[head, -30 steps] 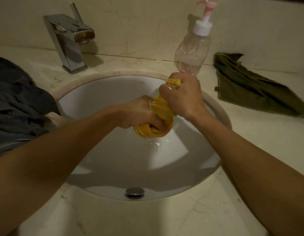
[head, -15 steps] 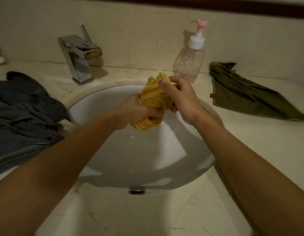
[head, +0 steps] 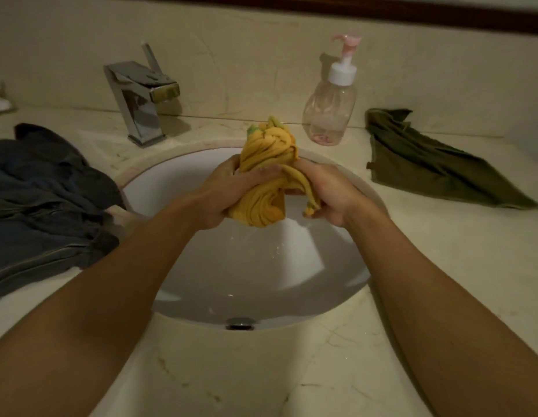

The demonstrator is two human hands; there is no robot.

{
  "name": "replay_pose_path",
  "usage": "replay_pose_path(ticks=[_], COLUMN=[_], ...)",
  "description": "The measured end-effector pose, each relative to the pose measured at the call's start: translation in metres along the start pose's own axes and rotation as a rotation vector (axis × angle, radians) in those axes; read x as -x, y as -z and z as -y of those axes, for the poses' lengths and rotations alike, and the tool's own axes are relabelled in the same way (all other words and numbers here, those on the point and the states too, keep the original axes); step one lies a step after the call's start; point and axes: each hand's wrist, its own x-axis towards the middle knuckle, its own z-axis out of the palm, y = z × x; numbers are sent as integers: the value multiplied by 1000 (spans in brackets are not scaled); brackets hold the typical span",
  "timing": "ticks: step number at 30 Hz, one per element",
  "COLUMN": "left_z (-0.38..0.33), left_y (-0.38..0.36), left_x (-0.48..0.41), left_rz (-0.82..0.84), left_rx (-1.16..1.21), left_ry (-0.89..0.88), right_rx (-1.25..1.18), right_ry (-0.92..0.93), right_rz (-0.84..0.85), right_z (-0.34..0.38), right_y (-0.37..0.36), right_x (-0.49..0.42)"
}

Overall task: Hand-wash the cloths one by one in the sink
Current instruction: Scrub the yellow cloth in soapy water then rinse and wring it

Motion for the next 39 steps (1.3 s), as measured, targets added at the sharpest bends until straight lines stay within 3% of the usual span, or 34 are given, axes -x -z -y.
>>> replay_pose_path(ticks=[3,7,18,23,25,27,30,34,37,39], left_z=[-7,-15,-28,-44,-47,-52,-60,-67,-69,-69], left_y=[-8,-6,7,15,14,8,-4,-7,7,16], left_x=[2,5,-2,2,6,15,21,22,21,19], left_rz=[55,119,-263,-382,-365,-318,-193,-120,-168,-294], left_rx=[109,323,311,332,336,335,320,256,203,155], left_ry=[36,39,-65,-114,-102,-92,-126,-135,-99,-120], right_rx=[-255,-354,-237,178,75,41,140,140,224,199], right_ry=[95,170,28,-6,-53,33,204,359,389,418], right_rz=[47,112,726,650,726,720,344,223,236,249], right_z=[1,0,-1,14,26,40,53,59,68,70], right_y=[-3,-1,37,43,49,43,4,-28,-24,-22], right_x=[-4,-6,2,13,18,24,25,17,15,15])
